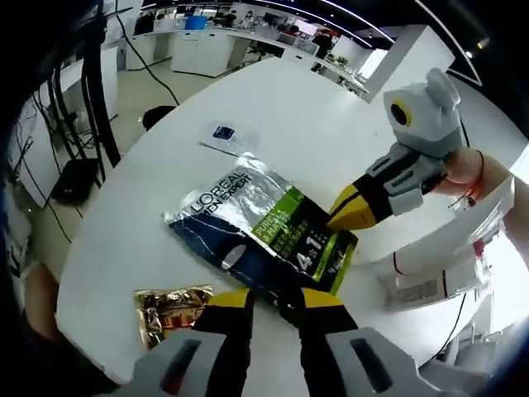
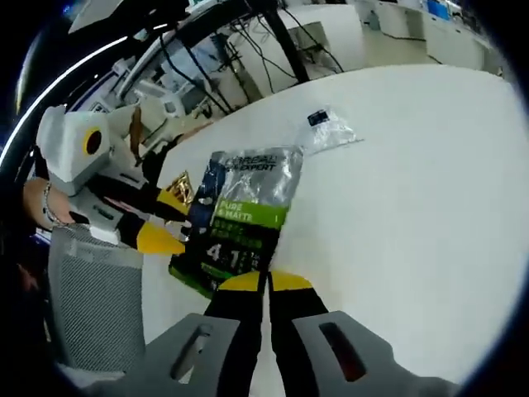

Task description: Arrange the skincare products in the storage area until every visible bottle or jar stands upright without overlapping.

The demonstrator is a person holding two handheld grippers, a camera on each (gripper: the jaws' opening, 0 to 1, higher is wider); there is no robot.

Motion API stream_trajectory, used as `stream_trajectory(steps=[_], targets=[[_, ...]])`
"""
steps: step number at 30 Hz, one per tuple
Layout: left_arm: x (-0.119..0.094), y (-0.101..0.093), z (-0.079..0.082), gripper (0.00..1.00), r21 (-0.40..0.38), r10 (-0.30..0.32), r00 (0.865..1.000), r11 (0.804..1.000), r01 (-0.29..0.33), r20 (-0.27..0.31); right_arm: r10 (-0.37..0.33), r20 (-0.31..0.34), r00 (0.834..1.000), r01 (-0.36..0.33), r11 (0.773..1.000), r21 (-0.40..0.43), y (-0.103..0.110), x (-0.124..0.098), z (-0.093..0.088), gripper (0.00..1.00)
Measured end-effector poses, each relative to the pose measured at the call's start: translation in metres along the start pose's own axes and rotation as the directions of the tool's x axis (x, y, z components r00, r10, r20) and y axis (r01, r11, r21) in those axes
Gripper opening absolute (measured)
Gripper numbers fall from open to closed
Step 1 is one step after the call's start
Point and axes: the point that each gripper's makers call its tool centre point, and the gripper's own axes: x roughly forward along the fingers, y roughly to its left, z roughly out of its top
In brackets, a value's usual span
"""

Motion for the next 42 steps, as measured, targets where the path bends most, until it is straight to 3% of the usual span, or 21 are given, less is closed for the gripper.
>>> stream_trajectory(steps=[1,3,13,15,19,24,29,35,38,42], targets=[[0.000,0.003,-0.001,0.18,0.037,0.021,1.000,0.999,-0.021,-0.006,-0.005,-0.004,1.000,0.005,1.000,0.000,0.000,0.001,0.000,0.01],[-0.003,-0.003,-0.008,0.11,0.030,0.004,0.999,1.000,-0.003,-0.040,-0.015,-0.012,1.000,0.015,1.000,0.001,-0.001,0.001,-0.001,0.01],[0.002,-0.002,-0.014,0.04,0.011,-0.017,0.997,1.000,0.018,-0.071,-0.080,-0.074,0.994,0.074,0.995,-0.072,-0.001,-0.004,-0.003,0.00],[0.001,-0.001,-0.004,0.03,0.060,-0.002,1.000,0.998,0.003,-0.027,-0.088,-0.055,0.995,0.084,0.994,-0.072,0.000,-0.011,0.002,0.00],[-0.004,-0.005,0.013,0.03,0.074,0.001,0.999,0.997,-0.004,0.040,-0.118,-0.001,0.993,0.117,0.992,-0.036,0.000,-0.030,0.017,0.00],[-0.016,-0.006,0.039,0.03,0.108,0.021,0.989,0.993,-0.037,0.149,-0.166,0.053,0.985,0.164,0.986,0.030,0.005,-0.052,0.035,0.00],[-0.032,-0.009,0.066,0.02,0.143,0.035,0.959,0.987,-0.078,0.281,-0.212,0.106,0.971,0.203,0.975,0.089,0.012,-0.075,0.051,0.00],[-0.052,-0.014,0.087,0.01,0.204,0.047,0.914,0.969,-0.140,0.404,-0.252,0.187,0.949,0.231,0.964,0.131,0.031,-0.098,0.063,0.00],[-0.063,-0.017,0.097,0.01,0.219,0.041,0.884,0.962,-0.160,0.466,-0.283,0.210,0.936,0.255,0.955,0.152,0.039,-0.107,0.066,0.00],[-0.081,-0.024,0.107,0.00,0.231,0.018,0.843,0.958,-0.168,0.537,-0.363,0.253,0.897,0.337,0.931,0.143,0.048,-0.120,0.072,0.00]])
